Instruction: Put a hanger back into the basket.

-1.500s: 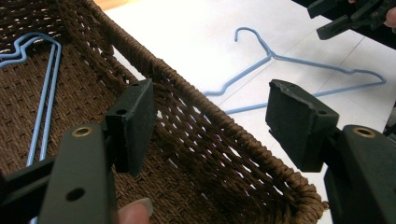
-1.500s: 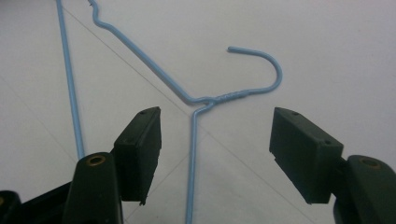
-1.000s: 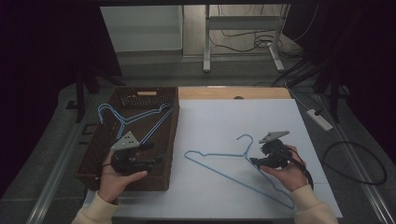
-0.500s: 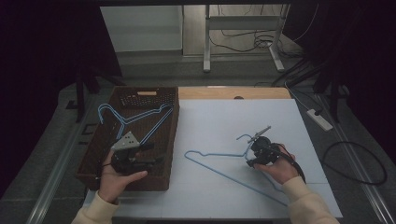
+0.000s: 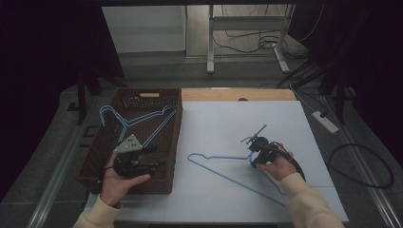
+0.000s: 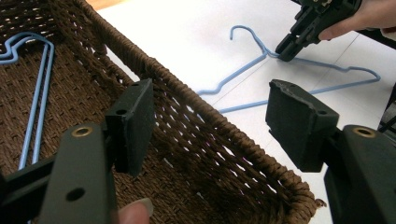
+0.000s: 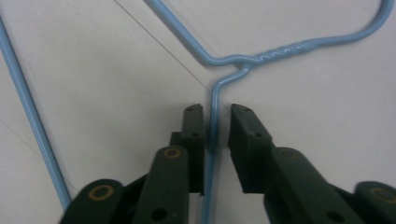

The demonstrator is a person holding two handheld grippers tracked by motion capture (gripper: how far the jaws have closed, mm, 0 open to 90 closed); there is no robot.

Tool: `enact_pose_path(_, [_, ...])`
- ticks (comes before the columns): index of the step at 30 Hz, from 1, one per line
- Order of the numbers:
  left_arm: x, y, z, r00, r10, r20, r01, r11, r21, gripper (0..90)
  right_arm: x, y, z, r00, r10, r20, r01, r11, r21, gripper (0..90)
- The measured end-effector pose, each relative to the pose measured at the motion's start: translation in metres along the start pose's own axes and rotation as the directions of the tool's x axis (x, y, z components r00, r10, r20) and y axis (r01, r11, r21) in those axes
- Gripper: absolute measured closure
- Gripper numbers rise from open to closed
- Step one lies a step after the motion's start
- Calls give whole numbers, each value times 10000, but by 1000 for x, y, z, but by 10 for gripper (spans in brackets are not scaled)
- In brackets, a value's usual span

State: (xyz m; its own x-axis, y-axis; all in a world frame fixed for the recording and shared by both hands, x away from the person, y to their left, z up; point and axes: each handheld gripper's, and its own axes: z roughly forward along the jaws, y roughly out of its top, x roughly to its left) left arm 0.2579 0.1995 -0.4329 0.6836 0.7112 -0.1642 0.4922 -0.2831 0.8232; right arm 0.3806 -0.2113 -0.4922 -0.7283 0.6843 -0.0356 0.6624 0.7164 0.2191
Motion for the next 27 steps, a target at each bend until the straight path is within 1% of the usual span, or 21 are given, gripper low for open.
enact_pose_path(1, [0,0,0,10000,-1,3,1,10000,3,341,1,1,0,10000,-23,2,23,10000,57,847])
enact_pose_path(2, [0,0,0,10000,0,3,0,10000,2,341,3,1,0,9999,-105,24,105,9999,83,864])
enact_pose_path(4, [-1,0,1,10000,25,20,-25,10000,20,341,5,3,0,9997,-202,164,198,9996,217,869])
enact_pose_path(5, [-1,0,1,10000,25,20,-25,10000,20,341,5,3,0,9997,-202,164,198,9996,217,869])
enact_pose_path(6, [-1,0,1,10000,39,18,-39,10000,19,341,6,3,1,9994,-296,195,292,9994,189,872])
enact_pose_path(8, [-2,1,1,10000,48,23,-48,10000,19,341,8,2,0,9973,-684,279,680,9976,141,877])
enact_pose_path(10, [-2,1,1,10000,47,18,-47,10000,14,341,9,1,0,9954,-881,378,879,9961,80,877])
enact_pose_path(13, [-2,1,2,10000,66,22,-66,10000,29,341,13,-1,-1,9890,-1335,632,1339,9910,-13,878])
enact_pose_path(14, [-3,2,3,10000,84,39,-84,10000,42,341,14,-3,-2,9854,-1503,800,1516,9884,-98,878])
enact_pose_path(15, [-3,2,3,10000,84,39,-84,10000,42,341,14,-3,-2,9854,-1503,800,1516,9884,-98,878])
enact_pose_path(16, [-4,3,4,9999,120,63,-120,9999,59,341,14,-4,-4,9842,-1559,842,1582,9872,-213,878])
enact_pose_path(17, [-5,3,4,9999,122,66,-123,9999,54,341,13,-6,-7,9833,-1655,760,1688,9849,-392,878])
enact_pose_path(19, [-7,4,5,9998,164,96,-164,9998,59,341,13,-8,-12,9824,-1713,745,1759,9826,-596,878])
enact_pose_path(21, [-8,5,6,9998,179,105,-180,9998,65,341,11,-11,-16,9836,-1668,691,1723,9814,-845,878])
enact_pose_path(22, [-10,6,7,9997,199,133,-200,9998,71,341,11,-11,-16,9836,-1668,691,1723,9814,-845,878])
enact_pose_path(23, [-13,8,9,9995,239,188,-240,9997,96,341,10,-15,-19,9830,-1707,679,1774,9780,-1100,878])
enact_pose_path(25, [-14,9,10,9994,268,226,-271,9996,111,341,10,-16,-20,9829,-1710,691,1782,9769,-1176,878])
enact_pose_path(26, [-16,10,12,9992,299,261,-303,9994,144,341,9,-17,-22,9823,-1743,682,1819,9749,-1283,878])
enact_pose_path(27, [-20,14,15,9989,341,327,-348,9992,218,341,9,-18,-22,9819,-1761,692,1839,9741,-1314,878])
